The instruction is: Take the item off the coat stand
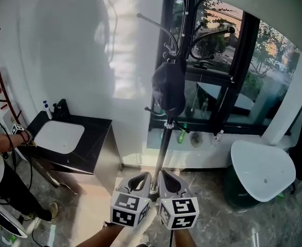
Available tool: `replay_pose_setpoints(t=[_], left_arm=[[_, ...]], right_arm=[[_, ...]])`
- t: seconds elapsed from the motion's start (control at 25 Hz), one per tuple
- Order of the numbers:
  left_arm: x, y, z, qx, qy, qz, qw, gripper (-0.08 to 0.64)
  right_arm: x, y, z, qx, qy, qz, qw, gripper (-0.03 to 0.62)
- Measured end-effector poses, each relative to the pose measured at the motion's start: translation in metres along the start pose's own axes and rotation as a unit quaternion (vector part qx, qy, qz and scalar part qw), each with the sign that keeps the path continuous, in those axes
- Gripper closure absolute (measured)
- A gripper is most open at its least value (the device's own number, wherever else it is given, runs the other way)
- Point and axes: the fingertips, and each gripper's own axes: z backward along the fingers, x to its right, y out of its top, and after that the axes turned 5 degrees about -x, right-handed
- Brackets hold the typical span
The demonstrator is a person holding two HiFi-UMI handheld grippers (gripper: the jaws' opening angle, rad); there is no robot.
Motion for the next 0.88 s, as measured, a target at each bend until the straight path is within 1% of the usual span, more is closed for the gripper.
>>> replay_pose_setpoints(t=[0.24, 0.48, 0.72, 0.88], left_arm=[[-0.015, 0.011, -0.036, -0.004, 0.006, 0.008, 0.9999, 0.565], [-0.022, 0.023, -0.055, -0.001, 0.009, 0.002, 1.0000, 0.565], [-0.034, 0.041, -0.069, 0.007, 0.003, -0.005, 1.0000, 0.565], [-0.044, 0.052, -0.078, 0.011, -0.010, -0.007, 0.9999, 0.565]], right_arm=[[0.023, 0.013, -0.031, 0.001, 0.012, 0.002, 1.000, 0.586], [0.037, 0.022, -0.046, 0.004, 0.014, 0.000, 1.000, 0.586], [0.041, 0.038, -0.062, 0.013, 0.002, 0.008, 1.000, 0.595], [0.043, 0.052, -0.070, 0.021, -0.016, 0.020, 0.999, 0.595]])
